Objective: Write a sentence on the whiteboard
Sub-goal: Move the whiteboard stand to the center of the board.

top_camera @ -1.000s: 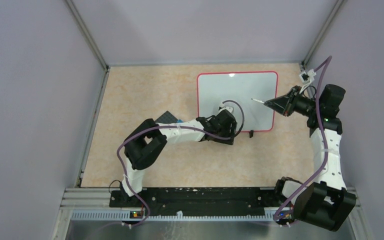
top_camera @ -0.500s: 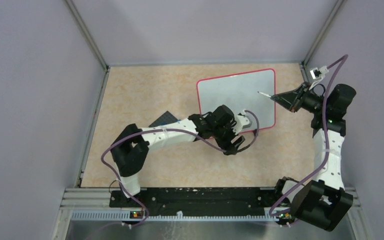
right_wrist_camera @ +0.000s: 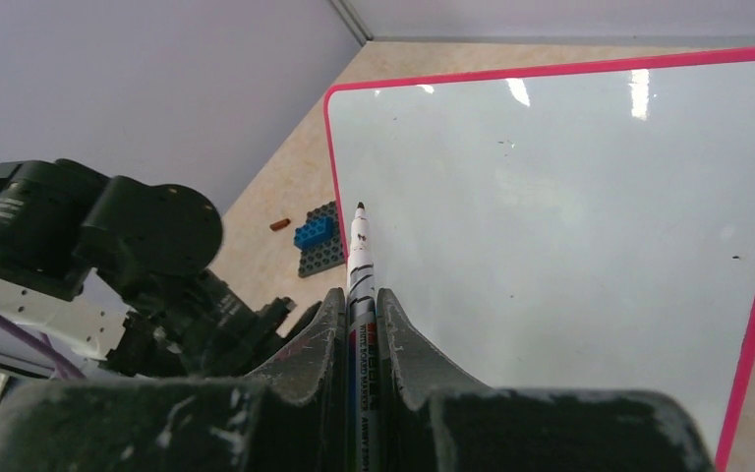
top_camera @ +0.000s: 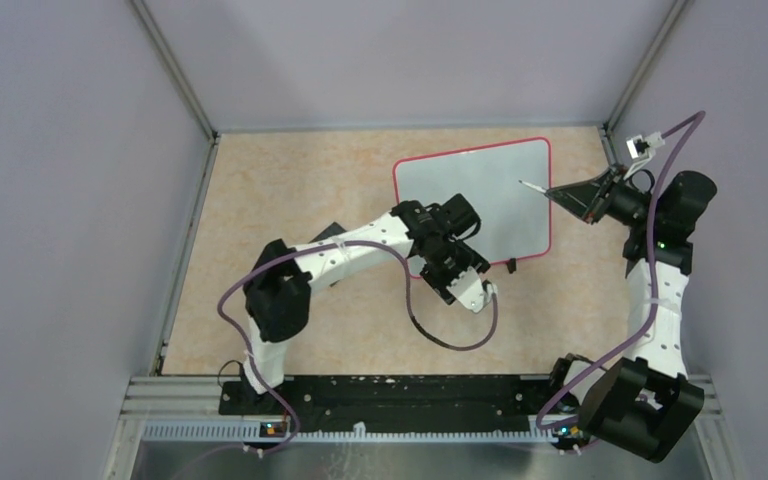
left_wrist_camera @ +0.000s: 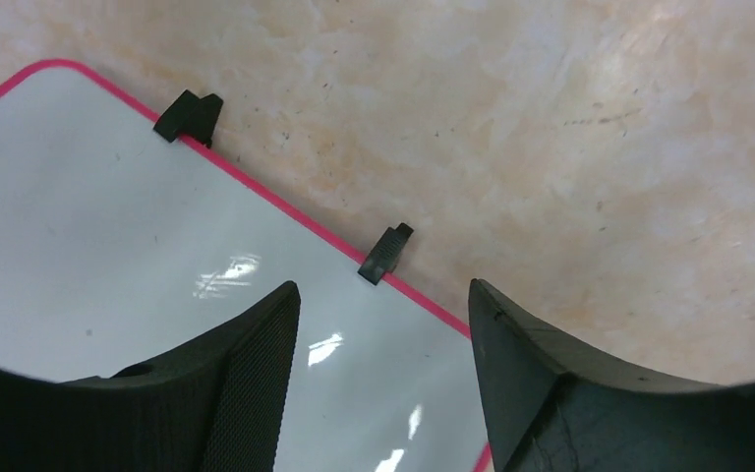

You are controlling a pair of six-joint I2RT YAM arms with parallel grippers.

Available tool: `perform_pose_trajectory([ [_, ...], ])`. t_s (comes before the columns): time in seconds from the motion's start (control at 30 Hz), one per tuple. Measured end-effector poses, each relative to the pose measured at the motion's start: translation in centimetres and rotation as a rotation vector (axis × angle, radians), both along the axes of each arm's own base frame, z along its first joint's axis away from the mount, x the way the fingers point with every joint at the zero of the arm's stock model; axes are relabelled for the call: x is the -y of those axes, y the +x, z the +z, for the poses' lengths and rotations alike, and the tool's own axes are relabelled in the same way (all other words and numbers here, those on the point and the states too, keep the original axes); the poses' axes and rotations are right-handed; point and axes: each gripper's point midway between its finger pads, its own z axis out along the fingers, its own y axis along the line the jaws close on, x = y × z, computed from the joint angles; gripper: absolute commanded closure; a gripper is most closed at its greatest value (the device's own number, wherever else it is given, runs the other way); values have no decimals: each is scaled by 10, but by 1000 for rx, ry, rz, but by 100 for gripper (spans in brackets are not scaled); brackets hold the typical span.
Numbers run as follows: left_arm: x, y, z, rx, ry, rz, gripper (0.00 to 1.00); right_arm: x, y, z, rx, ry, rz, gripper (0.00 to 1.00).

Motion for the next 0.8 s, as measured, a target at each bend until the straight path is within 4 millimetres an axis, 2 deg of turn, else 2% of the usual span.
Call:
perform_pose_trajectory([
  [0.17,10,18,-37,100,100,-205,40,2,0,-1,1,0,-4,100],
  [0.27,4,24,-58,148,169,-301,42,3,0,-2,-4,3,-5,100],
  [0.43,-1,31,-83,177,242,-377,45,2,-1,-2,-5,3,-2,100],
  [0.6,2,35,-96,182,256,-401,49,2,-1,-2,-5,3,1,100],
  [0.8,3,43,-106,209,283,-414,62,2,-2,-2,-5,3,4,100],
])
